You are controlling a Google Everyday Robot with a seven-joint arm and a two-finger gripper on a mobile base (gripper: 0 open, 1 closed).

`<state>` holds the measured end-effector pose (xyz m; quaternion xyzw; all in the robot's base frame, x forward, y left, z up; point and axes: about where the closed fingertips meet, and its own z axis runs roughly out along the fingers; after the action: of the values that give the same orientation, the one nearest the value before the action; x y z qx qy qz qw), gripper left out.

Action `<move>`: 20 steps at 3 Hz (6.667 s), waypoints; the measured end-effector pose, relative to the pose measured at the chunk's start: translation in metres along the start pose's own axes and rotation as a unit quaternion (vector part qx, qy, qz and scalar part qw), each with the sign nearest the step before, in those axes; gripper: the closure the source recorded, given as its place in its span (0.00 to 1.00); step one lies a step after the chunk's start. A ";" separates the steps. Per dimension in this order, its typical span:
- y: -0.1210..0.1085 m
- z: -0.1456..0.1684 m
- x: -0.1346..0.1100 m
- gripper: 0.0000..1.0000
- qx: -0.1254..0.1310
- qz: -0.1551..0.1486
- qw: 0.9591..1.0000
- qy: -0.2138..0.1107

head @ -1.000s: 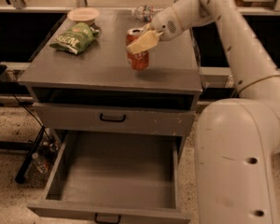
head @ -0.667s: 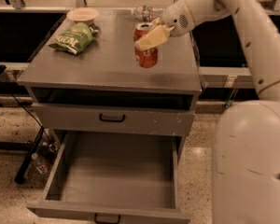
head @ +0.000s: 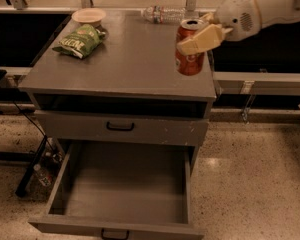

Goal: Place coke can into middle drawer

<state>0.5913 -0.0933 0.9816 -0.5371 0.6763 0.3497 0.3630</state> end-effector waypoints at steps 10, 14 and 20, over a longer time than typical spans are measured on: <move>0.130 0.104 0.192 1.00 -0.080 0.114 0.985 -0.099; 0.061 0.180 0.209 1.00 -0.107 0.077 0.978 -0.160; 0.066 0.219 0.300 1.00 -0.111 0.121 0.963 -0.216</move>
Offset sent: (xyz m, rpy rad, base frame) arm -0.1208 -0.0310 -0.0839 0.0334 0.1258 -0.1859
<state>0.5036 -0.0345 0.6193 -0.4002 0.5987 0.5714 0.3936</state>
